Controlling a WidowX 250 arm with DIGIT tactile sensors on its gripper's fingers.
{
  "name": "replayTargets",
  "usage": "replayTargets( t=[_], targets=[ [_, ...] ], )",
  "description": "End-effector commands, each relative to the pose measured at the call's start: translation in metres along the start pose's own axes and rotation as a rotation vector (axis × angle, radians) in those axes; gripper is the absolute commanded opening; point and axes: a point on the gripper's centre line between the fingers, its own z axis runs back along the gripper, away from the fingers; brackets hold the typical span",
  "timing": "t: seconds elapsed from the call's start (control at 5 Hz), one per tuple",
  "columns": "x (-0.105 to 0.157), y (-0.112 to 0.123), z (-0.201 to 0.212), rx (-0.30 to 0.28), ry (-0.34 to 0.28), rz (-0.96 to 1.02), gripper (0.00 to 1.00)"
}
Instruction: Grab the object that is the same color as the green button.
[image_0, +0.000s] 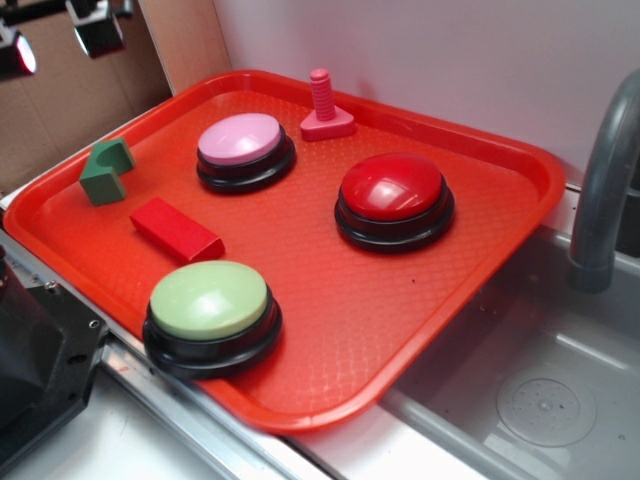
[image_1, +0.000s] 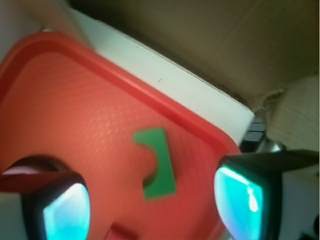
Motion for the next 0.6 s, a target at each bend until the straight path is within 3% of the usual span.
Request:
replayTargets(
  t=[0.0, 0.4],
  targets=[
    [0.001, -0.008, -0.032, 0.018, -0.044, -0.096, 1.00],
    [-0.003, 0.025, -0.053, 0.014, -0.001, -0.044, 1.00]
  ],
)
